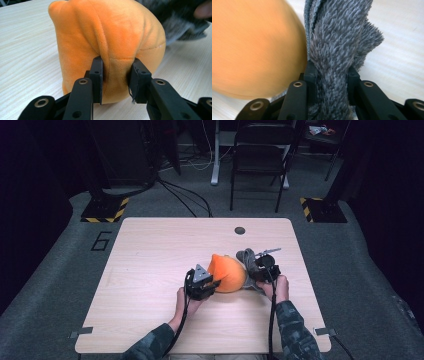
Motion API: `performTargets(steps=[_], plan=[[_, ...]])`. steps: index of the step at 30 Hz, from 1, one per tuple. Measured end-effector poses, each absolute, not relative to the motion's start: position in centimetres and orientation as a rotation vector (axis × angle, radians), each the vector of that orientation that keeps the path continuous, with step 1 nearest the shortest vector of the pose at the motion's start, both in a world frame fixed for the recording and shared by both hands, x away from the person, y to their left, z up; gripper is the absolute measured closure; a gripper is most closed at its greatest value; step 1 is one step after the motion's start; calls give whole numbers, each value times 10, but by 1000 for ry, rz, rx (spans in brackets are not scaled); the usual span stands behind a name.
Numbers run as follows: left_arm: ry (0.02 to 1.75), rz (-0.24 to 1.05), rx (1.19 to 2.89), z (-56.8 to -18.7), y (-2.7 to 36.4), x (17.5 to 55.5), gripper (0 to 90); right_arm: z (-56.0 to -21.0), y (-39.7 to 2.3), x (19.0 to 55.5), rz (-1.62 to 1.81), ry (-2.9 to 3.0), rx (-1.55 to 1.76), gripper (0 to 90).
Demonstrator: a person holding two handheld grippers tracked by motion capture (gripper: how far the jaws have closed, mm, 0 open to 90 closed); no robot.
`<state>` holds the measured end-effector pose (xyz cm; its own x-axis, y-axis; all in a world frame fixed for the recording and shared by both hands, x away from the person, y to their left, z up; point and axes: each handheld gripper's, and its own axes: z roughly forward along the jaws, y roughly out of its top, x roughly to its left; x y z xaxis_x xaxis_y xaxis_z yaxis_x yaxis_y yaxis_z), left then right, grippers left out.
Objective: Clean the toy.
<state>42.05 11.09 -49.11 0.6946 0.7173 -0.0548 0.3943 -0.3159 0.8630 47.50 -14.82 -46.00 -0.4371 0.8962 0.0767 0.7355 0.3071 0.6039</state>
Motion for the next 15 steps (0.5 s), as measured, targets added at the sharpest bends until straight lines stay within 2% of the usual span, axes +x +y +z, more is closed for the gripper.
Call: performTargets(steps=[9,15], plan=[[857,429,1947,-490,109,419,677,-411,-117,452,1036,2252,1305,708],[835,452,1954,-489,105,417,676,-399,-83,433,1104,2268,1148,706]])
